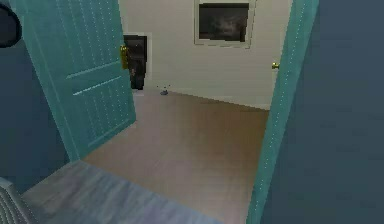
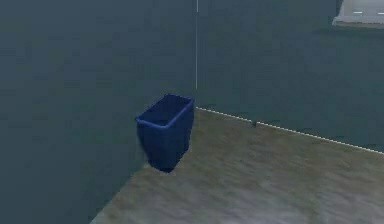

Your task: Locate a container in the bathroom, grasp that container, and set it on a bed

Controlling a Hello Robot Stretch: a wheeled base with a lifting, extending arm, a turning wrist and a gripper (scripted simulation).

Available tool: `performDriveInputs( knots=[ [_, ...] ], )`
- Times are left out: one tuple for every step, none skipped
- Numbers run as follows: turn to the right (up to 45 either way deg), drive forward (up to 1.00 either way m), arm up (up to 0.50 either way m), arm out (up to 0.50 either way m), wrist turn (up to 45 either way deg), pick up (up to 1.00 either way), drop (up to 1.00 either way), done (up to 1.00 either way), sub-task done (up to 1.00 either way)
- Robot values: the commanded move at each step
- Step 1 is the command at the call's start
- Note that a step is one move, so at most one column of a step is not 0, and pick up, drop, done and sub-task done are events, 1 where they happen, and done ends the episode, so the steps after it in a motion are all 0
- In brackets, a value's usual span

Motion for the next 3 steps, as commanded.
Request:
performDriveInputs(
  knots=[
    [0.0,0.85,0.00,0.00,0.0,0.00,0.00,0.00,0.00],
    [18.0,0.00,0.00,0.00,0.0,0.00,0.00,0.00,0.00],
    [0.0,0.90,0.00,0.00,0.0,0.00,0.00,0.00,0.00]
  ],
)
